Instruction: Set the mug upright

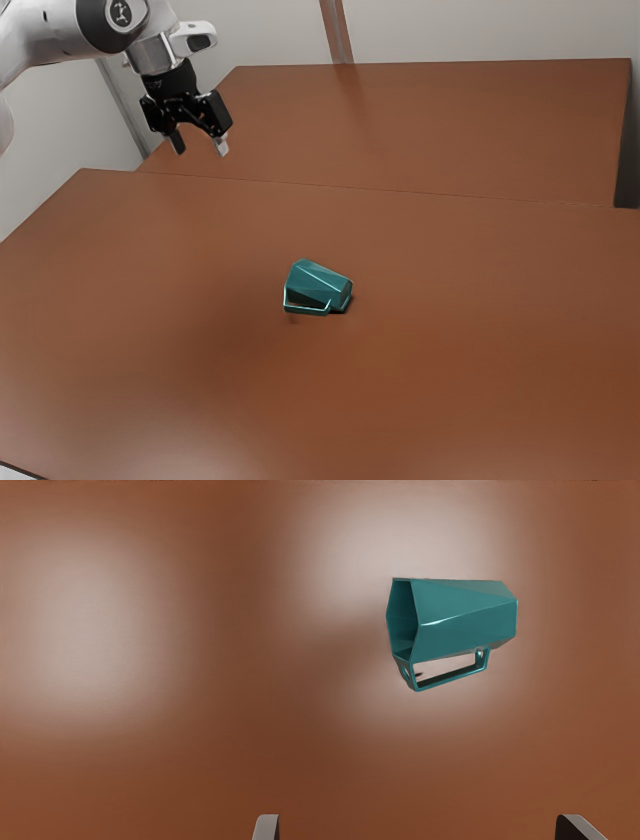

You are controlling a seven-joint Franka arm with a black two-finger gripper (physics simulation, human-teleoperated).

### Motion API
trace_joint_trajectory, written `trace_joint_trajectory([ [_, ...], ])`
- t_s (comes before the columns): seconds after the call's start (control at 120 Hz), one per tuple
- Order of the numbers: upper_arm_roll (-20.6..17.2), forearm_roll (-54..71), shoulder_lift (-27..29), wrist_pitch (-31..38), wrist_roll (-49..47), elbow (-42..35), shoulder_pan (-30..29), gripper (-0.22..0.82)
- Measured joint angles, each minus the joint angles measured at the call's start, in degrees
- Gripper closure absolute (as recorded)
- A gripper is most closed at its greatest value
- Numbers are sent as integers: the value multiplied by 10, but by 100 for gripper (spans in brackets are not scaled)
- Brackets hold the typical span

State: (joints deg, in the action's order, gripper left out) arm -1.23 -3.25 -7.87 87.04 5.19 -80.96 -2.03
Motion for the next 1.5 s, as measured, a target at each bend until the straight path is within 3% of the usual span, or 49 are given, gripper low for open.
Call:
trace_joint_trajectory([
  [0.358,2,-8,2,10,9,-22,0,0],
  [0.5,53,-99,0,14,30,-53,-4,0],
  [0.608,67,-161,-6,28,55,-88,-10,0],
  [0.75,66,-227,-11,97,88,-170,-7,0],
  [1.058,67,-367,-79,190,162,-230,-10,0],
  [1.5,62,-512,-128,230,275,-283,-13,0],
])
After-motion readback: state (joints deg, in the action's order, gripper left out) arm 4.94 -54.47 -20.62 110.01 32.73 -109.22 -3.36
